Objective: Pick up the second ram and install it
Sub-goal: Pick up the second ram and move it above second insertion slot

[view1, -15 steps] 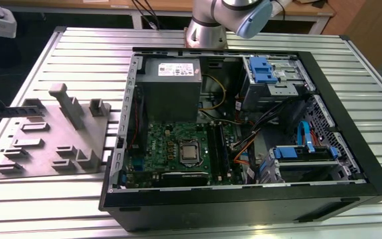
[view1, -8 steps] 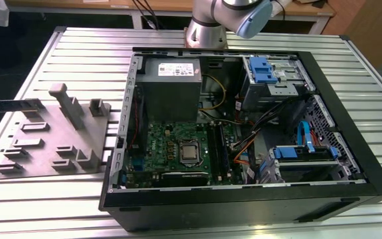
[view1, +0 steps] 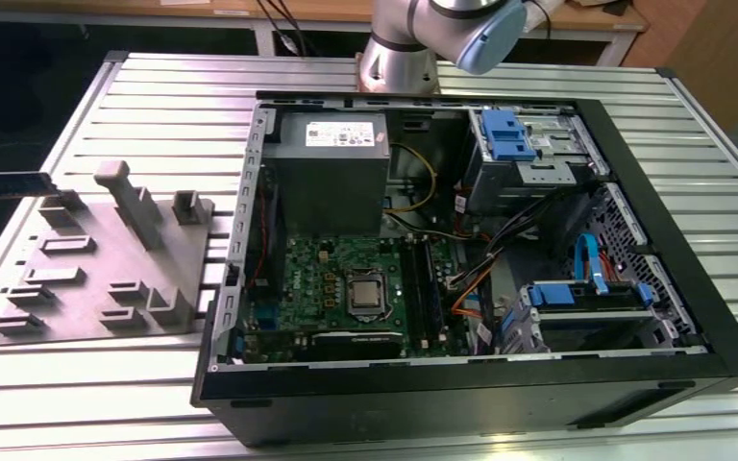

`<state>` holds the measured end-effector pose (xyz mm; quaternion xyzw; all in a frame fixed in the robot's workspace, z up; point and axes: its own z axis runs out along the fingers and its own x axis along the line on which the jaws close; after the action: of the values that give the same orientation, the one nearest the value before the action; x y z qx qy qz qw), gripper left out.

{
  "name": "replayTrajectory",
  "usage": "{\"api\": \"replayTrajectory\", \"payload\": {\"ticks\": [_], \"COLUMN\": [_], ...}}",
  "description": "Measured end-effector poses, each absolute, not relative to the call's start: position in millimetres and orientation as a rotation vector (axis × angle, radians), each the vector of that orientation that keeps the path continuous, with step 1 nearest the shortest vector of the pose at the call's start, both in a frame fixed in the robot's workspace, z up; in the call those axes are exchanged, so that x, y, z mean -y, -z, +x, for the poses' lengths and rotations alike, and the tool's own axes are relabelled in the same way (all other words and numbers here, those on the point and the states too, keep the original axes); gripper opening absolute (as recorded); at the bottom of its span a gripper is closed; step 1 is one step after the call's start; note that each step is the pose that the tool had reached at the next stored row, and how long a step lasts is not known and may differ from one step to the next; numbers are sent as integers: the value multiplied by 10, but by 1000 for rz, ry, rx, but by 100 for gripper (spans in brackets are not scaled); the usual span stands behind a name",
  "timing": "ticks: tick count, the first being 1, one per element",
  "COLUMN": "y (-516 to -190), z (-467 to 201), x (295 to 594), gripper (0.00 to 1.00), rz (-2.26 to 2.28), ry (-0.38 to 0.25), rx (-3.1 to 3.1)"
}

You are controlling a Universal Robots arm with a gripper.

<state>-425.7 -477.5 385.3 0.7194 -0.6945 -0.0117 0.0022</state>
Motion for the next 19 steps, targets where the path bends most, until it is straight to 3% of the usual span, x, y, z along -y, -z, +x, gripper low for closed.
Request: {"api": "replayTrajectory", "payload": {"ticks": [19], "y": [-3976], "z": [-4206], "x": [4775], "gripper": [12], "rz": [2257], "ry": [36], "rx": [2179]}}
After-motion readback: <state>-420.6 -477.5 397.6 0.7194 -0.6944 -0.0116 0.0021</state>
